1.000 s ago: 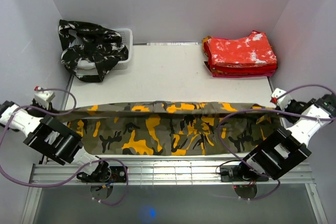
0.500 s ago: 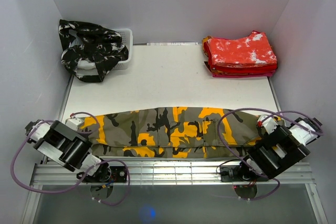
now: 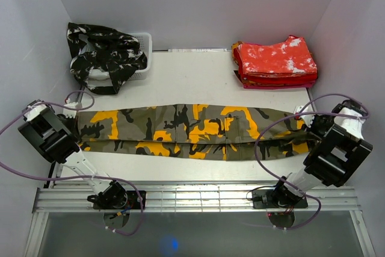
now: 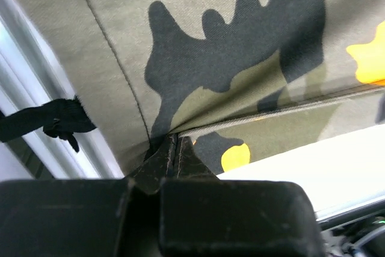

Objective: Fold and stack the trousers
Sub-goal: Fold the trousers

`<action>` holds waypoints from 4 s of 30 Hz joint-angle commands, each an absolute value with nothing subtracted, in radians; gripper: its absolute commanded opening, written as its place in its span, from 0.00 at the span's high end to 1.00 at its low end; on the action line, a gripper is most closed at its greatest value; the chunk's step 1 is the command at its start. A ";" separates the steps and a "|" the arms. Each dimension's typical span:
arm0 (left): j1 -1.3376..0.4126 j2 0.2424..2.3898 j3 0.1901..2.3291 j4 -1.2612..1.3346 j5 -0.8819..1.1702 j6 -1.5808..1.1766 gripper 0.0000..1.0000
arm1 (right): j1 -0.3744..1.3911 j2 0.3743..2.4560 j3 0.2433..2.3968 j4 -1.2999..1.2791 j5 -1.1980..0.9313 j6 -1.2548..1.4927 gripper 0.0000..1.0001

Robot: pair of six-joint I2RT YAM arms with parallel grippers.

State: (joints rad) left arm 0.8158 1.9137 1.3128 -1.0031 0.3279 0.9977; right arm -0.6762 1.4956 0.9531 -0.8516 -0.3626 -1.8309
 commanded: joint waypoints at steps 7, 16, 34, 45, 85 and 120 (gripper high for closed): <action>0.805 1.873 1.649 -0.966 0.451 0.934 1.00 | -0.698 1.459 1.246 -0.961 -0.449 -1.793 0.92; 0.897 1.855 1.694 -1.051 0.451 1.123 1.00 | -0.837 1.361 1.086 -0.993 -0.439 -2.098 0.92; 0.850 1.826 1.268 -0.831 0.308 1.175 0.74 | -0.788 1.290 0.756 -0.725 -0.310 -2.187 0.68; 0.727 1.504 1.425 -1.216 0.731 1.318 0.08 | -0.735 1.220 1.114 -1.114 -0.518 -2.120 0.10; -0.302 1.115 0.543 -0.469 0.446 0.853 0.37 | 0.830 1.195 0.575 -0.256 -0.110 -0.870 0.45; -0.302 1.043 0.512 -0.548 0.359 0.730 0.27 | 0.818 1.055 0.499 -0.272 -0.012 -1.006 0.79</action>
State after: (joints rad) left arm -0.2977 1.0714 0.5266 -0.5354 0.3820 0.7525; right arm 0.8249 1.0721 0.4675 -0.2882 -0.0399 -0.9886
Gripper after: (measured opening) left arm 0.726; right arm 0.256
